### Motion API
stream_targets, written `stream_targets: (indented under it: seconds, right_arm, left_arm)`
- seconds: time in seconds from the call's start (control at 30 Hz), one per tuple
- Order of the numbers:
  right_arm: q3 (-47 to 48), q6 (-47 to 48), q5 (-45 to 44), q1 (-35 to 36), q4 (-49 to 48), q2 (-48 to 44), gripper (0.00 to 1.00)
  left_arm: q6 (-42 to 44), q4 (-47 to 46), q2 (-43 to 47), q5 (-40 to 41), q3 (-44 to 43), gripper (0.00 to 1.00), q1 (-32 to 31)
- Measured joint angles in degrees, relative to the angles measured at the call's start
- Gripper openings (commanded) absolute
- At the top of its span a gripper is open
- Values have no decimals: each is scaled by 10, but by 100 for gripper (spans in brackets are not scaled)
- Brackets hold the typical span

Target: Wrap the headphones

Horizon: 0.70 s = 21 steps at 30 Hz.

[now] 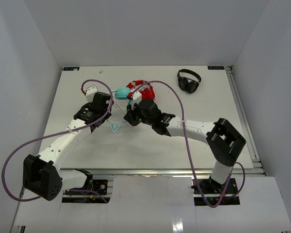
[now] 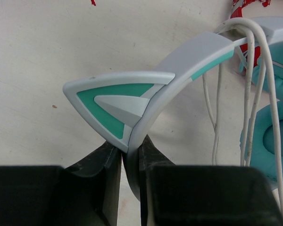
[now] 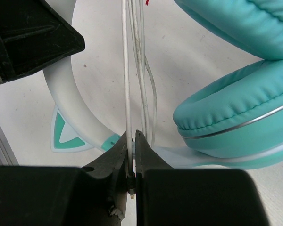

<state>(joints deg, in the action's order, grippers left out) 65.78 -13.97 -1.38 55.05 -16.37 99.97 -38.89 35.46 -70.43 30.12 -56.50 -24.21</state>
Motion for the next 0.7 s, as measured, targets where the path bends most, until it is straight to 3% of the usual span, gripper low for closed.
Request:
stream_targets:
  seconds: [0.27, 0.7]
  right_arm:
    - [-65, 3, -2, -1, -22, -40, 8]
    - [-76, -8, 5, -3, -61, -16, 8]
  left_arm:
    - [2, 18, 0, -5, 0, 0, -4]
    - [5, 37, -5, -5, 0, 0, -3]
